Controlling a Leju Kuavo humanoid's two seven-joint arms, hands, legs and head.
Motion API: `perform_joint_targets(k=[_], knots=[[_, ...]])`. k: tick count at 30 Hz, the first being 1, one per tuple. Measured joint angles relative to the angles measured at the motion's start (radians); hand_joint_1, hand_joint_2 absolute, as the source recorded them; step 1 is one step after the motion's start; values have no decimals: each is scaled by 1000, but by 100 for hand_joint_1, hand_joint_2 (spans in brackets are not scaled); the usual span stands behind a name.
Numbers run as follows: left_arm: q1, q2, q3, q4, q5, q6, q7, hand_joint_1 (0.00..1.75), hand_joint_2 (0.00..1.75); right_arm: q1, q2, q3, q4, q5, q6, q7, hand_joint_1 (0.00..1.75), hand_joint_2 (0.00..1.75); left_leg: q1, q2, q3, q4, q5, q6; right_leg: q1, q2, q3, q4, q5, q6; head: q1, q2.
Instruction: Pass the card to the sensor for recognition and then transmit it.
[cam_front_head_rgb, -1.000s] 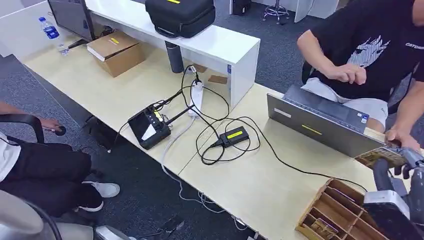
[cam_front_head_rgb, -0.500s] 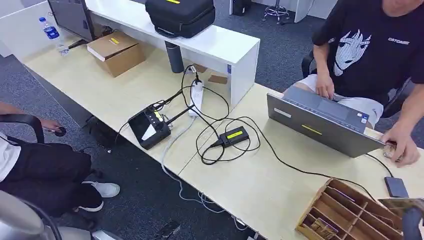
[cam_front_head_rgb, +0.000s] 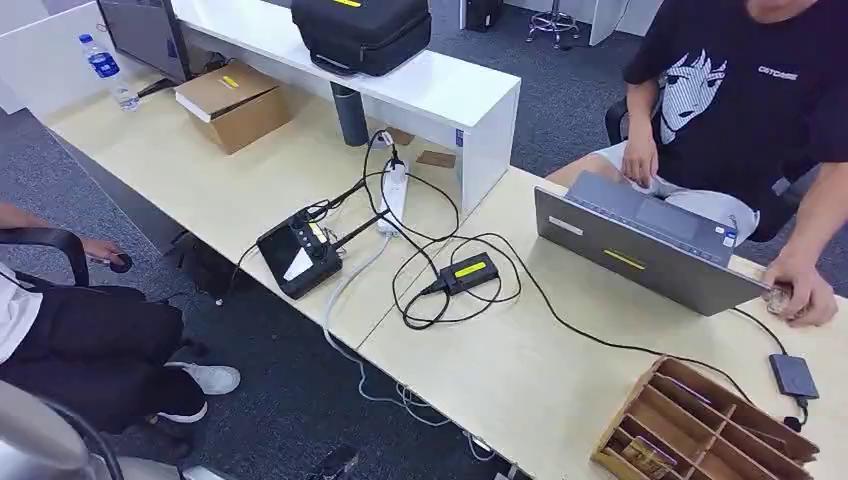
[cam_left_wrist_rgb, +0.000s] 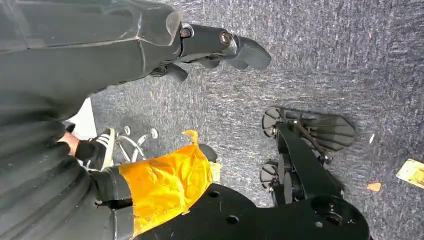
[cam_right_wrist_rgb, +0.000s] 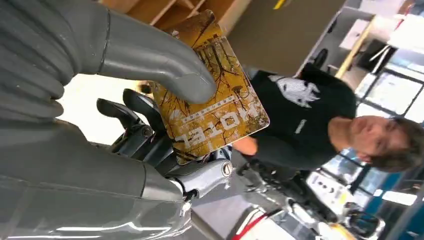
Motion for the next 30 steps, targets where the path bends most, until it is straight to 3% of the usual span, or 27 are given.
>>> perform_joint_targets(k=[8,12,19,30], knots=[[3,-5,3,5,0,4,2,0,175,46,0,-47,4,29,-3,32,175,175,0,0,0,0,0,0,0,0,0,0,0,0,0,0],[4,-8,3,6,0,7,3,0,175,54,0,-59,16,135,-56,86,175,175,0,0,0,0,0,0,0,0,0,0,0,0,0,0],[3,-10,3,6,0,11,3,0,175,63,0,-74,39,159,-72,100,175,175,0,0,0,0,0,0,0,0,0,0,0,0,0,0],[3,-11,4,6,0,14,11,0,175,64,3,-75,113,432,-225,210,175,175,0,1,0,0,0,0,0,0,0,0,0,0,0,0]])
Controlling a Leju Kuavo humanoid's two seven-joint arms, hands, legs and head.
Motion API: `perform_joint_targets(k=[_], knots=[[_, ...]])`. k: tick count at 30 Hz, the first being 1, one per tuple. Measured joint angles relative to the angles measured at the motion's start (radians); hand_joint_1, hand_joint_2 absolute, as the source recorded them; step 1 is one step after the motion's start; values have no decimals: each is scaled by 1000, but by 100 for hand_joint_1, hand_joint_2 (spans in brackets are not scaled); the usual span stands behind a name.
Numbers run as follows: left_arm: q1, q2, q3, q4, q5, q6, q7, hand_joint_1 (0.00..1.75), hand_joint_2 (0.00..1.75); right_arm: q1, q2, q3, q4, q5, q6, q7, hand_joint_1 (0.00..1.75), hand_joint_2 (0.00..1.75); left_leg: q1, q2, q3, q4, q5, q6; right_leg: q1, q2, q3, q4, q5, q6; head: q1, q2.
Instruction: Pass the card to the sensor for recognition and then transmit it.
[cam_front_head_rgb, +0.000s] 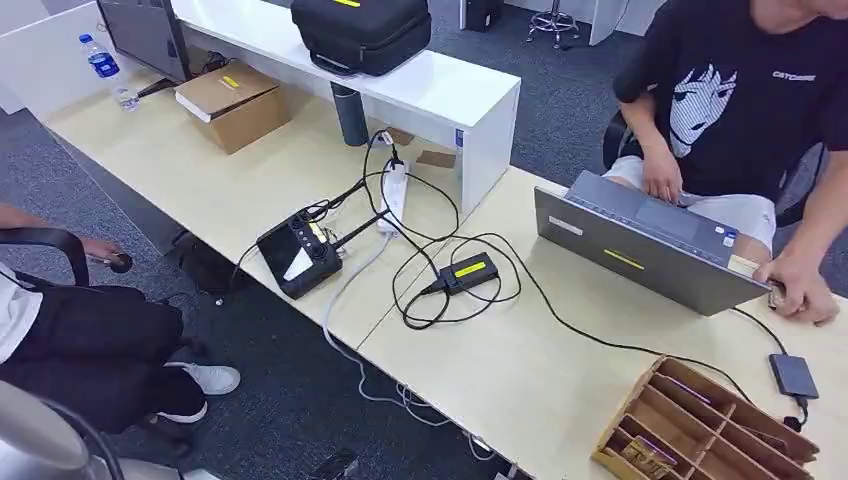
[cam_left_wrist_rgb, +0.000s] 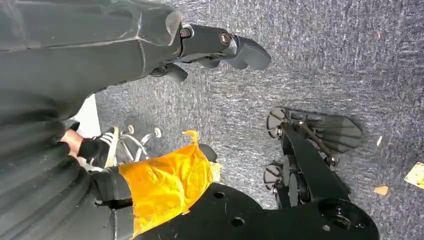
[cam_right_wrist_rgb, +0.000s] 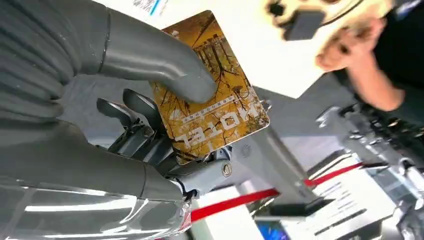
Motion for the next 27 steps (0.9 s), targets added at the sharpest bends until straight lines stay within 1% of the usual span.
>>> perform_joint_targets(k=[2,4,8,20,27], knots=[[0,-1,0,0,0,2,1,0,175,0,0,0,23,80,-27,35,175,175,0,0,0,0,0,0,0,0,0,0,0,0,0,0],[0,-2,0,0,0,3,2,0,175,1,0,2,43,138,-41,56,175,175,0,0,0,0,0,0,0,0,0,0,0,0,0,0],[-1,-3,0,0,0,2,2,0,175,1,0,3,84,184,-49,74,175,175,0,0,0,0,0,0,0,0,0,0,0,0,0,0],[-1,-4,0,0,0,2,2,0,175,-1,1,22,142,203,-49,77,175,175,0,0,0,0,0,0,0,0,0,0,0,0,0,0],[-1,-4,0,0,0,2,2,0,175,-11,2,42,172,218,-43,91,175,175,0,0,0,0,0,0,0,0,0,0,0,0,0,0]])
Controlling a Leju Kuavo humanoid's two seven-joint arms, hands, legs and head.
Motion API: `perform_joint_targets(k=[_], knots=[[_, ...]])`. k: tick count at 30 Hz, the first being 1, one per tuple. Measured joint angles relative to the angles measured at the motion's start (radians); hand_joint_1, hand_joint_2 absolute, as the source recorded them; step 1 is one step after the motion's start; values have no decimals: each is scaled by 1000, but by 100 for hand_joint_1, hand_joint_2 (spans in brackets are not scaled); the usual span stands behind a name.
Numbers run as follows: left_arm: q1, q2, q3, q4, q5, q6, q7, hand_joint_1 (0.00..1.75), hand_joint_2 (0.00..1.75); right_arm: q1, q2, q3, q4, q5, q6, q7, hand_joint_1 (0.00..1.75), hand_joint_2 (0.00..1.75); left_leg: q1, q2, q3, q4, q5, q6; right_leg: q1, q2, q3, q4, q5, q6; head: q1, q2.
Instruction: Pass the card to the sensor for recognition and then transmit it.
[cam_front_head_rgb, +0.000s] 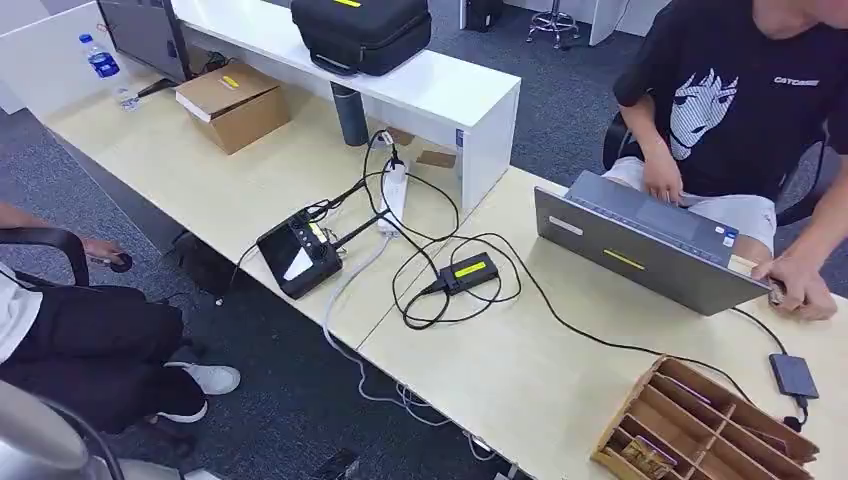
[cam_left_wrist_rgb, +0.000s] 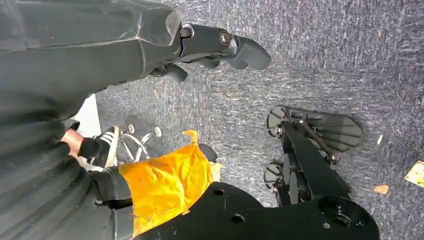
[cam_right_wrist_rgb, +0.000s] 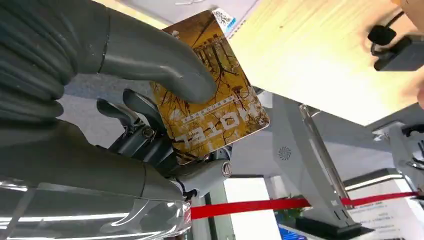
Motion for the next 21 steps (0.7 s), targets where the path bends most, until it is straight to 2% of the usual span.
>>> perform_joint_targets(k=[12,21], knots=[[-2,0,0,0,0,0,0,0,175,-24,2,53,42,-17,33,17,175,175,0,1,1,0,0,0,0,1,0,0,0,0,0,0],[-2,0,0,0,0,4,-2,0,175,-29,2,59,50,-17,31,20,175,175,0,1,1,0,0,0,0,0,1,0,0,0,0,0]])
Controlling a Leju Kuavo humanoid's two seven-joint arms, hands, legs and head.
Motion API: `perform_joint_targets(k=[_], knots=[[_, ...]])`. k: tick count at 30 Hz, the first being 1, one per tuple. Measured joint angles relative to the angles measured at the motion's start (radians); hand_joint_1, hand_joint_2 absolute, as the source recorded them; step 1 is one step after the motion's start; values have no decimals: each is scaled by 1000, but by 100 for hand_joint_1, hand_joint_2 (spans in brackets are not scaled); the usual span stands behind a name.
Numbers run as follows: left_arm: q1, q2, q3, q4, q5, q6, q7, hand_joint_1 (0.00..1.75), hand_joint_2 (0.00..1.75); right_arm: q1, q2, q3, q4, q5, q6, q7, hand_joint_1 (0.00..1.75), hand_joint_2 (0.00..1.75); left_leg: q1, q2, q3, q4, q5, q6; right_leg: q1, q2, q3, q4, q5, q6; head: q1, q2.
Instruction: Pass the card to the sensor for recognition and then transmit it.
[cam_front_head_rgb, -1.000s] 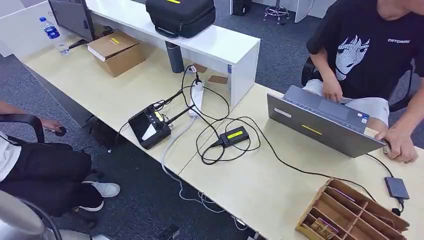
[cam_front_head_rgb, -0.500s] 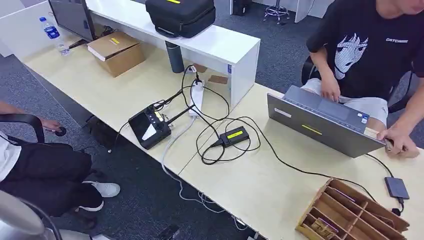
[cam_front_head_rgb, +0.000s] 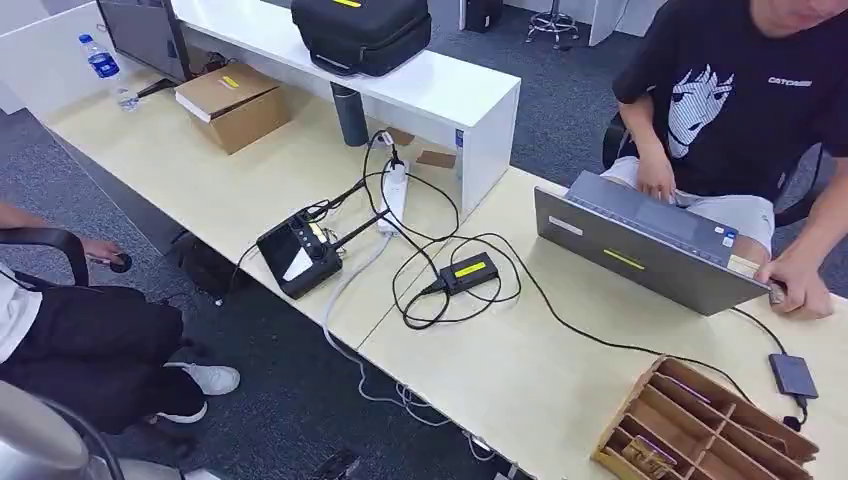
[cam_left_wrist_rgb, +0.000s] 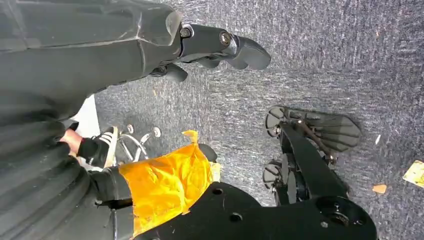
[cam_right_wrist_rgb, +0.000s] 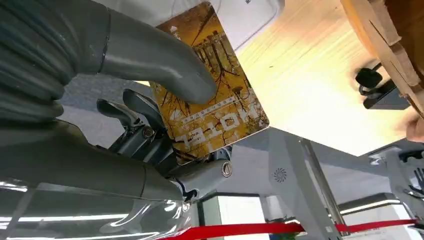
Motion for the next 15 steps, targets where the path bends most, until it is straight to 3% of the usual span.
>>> perform_joint_targets(k=[15], knots=[[0,0,0,0,0,3,-10,0,175,-7,-11,-16,-124,74,-63,-21,175,175,0,0,0,0,0,0,0,0,0,0,0,0,0,0]])
